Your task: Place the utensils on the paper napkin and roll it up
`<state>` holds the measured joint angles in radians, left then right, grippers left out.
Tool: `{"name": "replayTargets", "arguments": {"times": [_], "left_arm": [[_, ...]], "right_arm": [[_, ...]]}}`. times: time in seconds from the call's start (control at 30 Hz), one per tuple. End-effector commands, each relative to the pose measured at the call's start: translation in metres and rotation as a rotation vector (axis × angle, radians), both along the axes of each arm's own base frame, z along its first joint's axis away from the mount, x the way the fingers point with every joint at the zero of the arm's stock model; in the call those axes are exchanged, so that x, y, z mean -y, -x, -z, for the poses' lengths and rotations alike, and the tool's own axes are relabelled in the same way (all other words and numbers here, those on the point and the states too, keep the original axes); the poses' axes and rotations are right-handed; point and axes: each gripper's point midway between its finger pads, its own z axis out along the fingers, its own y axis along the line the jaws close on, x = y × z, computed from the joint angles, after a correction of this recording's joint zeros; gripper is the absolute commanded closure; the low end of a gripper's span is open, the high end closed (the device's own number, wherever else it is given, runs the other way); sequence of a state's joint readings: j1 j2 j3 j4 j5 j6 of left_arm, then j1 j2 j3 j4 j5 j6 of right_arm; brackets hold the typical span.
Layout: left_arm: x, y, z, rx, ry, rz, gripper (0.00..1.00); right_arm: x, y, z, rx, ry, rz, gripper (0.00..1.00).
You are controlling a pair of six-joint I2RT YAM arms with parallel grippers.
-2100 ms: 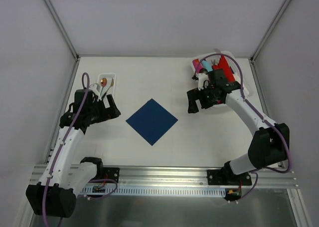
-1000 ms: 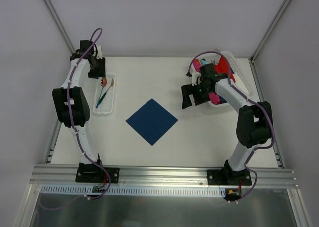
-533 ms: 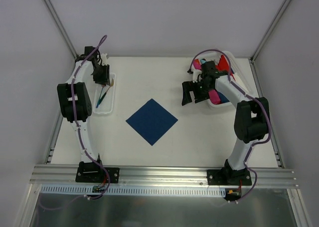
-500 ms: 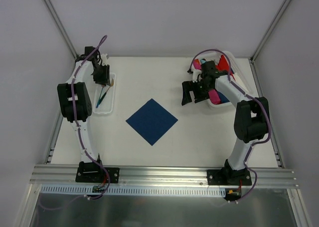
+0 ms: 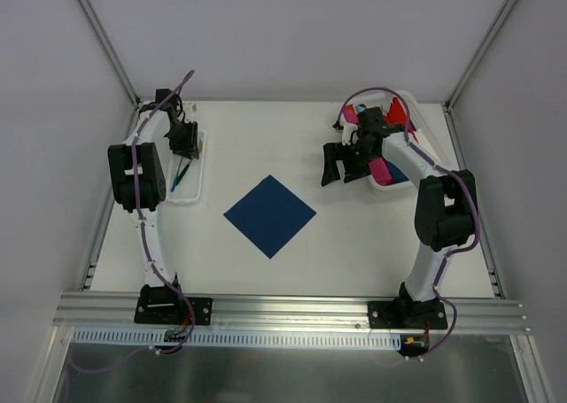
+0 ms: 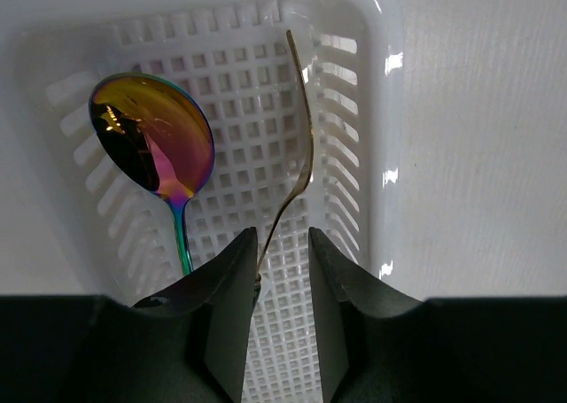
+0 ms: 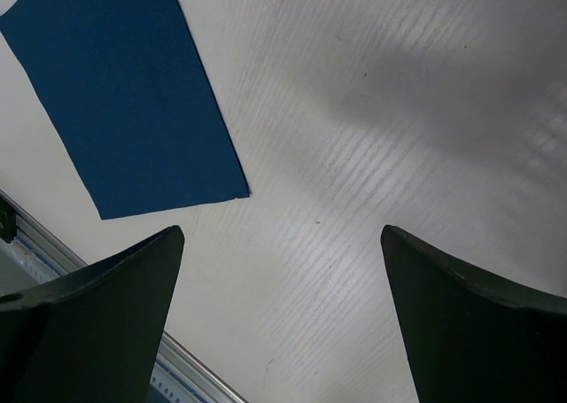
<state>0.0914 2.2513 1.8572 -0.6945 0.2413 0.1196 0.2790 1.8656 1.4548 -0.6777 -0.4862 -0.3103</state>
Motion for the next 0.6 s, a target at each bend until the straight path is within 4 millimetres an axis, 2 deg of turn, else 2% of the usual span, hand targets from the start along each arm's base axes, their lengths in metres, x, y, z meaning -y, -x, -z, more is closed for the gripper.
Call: {"name": "replayTargets", "arguments": {"times": [0.0,0.2,0.3,0.33,0.37,0.47,0.53,0.57], "left_arm": [[-0.001,-0.009,-0.005,0.016,-0.026,0.002,0.7],[-0.003,-0.005,0.003,-0.006,-0.046,0.003,0.77],[-0.003,-0.002,0.006,-0.014,-0.045,0.001,0.87],[-0.001,-0.002,0.005,-0.014,-0.045,0.001,0.96],[-0.001,-0.003,0.001,-0.006,-0.049,-0.003,1.0],[0.001,-0.007,-0.017,0.032,-0.044,-0.014,1.0],[0.003,-0.013,-0.035,0.071,-0.038,-0.031,1.0],[0.007,-0.017,-0.052,0.111,-0.037,-0.031,1.0]], "right_arm": [[0.007,-0.011,-0.008,0.018,0.0,0.034,0.01],[0.005,-0.014,-0.011,0.022,-0.009,0.038,0.01],[0.003,-0.016,-0.014,0.022,-0.022,0.04,0.01],[0.002,-0.019,-0.017,0.03,-0.026,0.041,0.01],[0.0,-0.019,-0.02,0.032,-0.037,0.04,0.01],[-0.004,-0.023,-0.029,0.05,-0.062,0.034,0.01],[-0.006,-0.024,-0.036,0.059,-0.078,0.035,0.01],[-0.009,-0.026,-0.044,0.072,-0.093,0.033,0.01]]}}
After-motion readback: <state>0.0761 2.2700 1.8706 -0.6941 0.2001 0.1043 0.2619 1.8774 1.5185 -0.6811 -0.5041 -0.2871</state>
